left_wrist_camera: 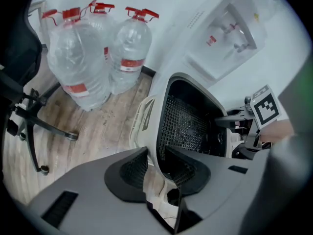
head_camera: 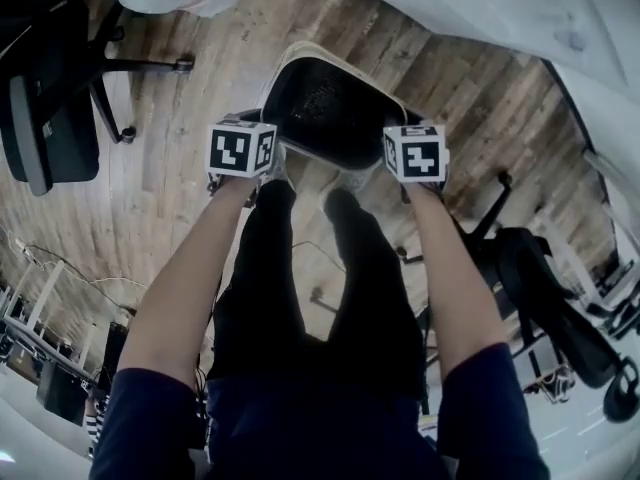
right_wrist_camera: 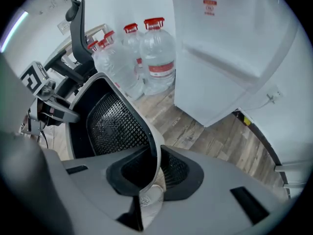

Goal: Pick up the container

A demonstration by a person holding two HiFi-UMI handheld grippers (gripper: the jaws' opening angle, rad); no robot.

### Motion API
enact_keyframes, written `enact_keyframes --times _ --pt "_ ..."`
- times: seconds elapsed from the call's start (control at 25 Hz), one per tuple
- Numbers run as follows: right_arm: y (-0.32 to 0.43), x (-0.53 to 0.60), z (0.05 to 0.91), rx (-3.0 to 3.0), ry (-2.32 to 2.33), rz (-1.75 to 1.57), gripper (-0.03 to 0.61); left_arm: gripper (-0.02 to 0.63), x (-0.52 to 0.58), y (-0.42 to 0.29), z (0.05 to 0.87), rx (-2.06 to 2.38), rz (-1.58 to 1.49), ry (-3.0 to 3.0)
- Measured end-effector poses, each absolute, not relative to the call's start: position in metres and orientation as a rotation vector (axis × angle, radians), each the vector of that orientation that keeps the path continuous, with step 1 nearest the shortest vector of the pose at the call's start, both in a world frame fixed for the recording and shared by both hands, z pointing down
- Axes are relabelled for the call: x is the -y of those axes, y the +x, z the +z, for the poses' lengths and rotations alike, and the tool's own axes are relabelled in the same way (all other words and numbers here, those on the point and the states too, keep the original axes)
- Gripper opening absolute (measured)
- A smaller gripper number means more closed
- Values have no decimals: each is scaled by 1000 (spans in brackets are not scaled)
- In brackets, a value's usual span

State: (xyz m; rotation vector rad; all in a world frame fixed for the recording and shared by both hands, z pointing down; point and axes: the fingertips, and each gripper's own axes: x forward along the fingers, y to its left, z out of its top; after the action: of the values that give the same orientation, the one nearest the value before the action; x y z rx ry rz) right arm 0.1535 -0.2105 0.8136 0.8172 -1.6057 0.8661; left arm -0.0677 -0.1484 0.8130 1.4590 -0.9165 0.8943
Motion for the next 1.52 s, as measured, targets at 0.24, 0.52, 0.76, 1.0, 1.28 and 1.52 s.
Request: enact_keyframes --times 0.24,0.52,0.76,1.0,1.28,1.52 --pt "148 219 711 1672 844 786 71 133 156 -71 711 990 838 1497" --pt "148 194 590 1737 874 692 67 129 116 -67 600 1059 756 1486" --pt "144 163 529 1758 860 688 67 129 88 -72 534 1073 703 1492" --pt "146 145 499 1776 884 660 66 126 63 -70 501 1113 644 1489" --pt "147 136 482 1791 882 636 66 125 51 -67 487 1139 596 1488" --pt "145 146 476 1820 892 585 66 124 53 -68 481 1160 585 1485"
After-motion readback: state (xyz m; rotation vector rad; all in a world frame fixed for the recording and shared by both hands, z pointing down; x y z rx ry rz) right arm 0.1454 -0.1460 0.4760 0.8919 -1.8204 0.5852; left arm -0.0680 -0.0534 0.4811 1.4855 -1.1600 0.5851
